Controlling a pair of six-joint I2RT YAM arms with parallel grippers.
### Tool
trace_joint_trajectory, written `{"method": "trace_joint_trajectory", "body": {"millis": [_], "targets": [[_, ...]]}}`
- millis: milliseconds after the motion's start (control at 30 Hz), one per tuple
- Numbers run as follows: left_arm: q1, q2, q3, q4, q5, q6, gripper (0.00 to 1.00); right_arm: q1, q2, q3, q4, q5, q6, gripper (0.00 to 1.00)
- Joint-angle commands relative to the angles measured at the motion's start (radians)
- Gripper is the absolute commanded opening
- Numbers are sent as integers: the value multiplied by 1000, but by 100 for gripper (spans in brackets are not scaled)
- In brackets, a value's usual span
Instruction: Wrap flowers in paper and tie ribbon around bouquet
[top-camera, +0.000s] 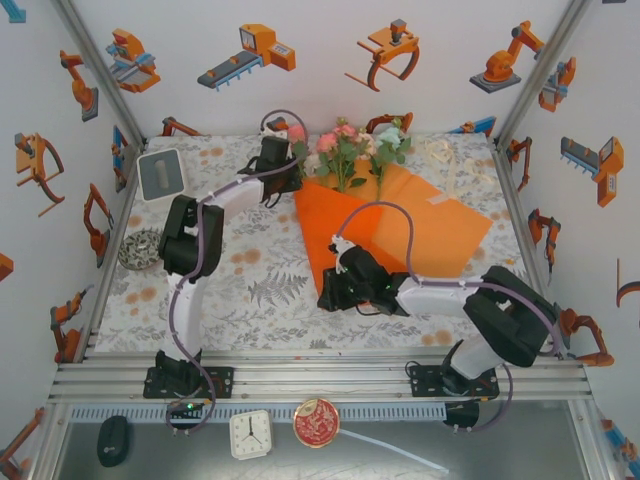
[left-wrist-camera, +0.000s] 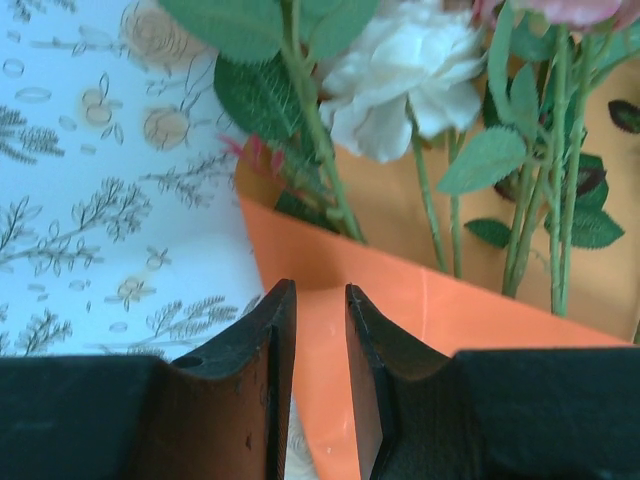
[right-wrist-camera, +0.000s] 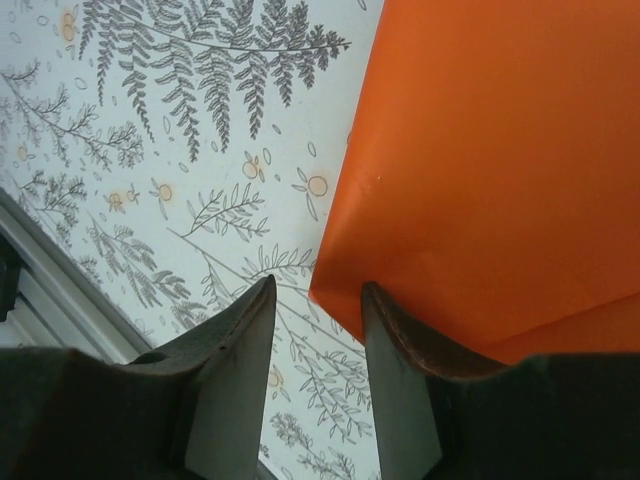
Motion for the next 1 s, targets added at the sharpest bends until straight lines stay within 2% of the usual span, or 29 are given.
{"method": "trace_joint_trajectory", "body": {"millis": [0, 100, 200, 367, 600, 767, 867, 967], "targets": [[11, 33, 90, -76, 9, 59, 30, -7, -78, 1, 8, -15, 21, 42], [14, -6, 111, -106, 11, 83, 30, -31, -136, 13, -5, 18, 35, 50], [12, -106, 48, -106, -2, 76, 32, -91, -170, 25, -4, 44, 76, 54], [-7, -335, -176, -39, -17, 69, 40, -222, -167, 40, 32, 29, 109, 54], [-101, -564, -470, -28, -55, 48, 40, -340, -67, 109, 41, 0, 100, 55], [-204, -635, -652, 73, 105, -16, 38, -392, -7, 118, 23, 2, 121, 54], [-285, -623, -664, 76, 170, -32, 37, -418, -29, 123, -25, -11, 116, 57], [-365, -572, -635, 50, 204, -42, 36, -468, -111, 114, -130, 22, 119, 66]]}}
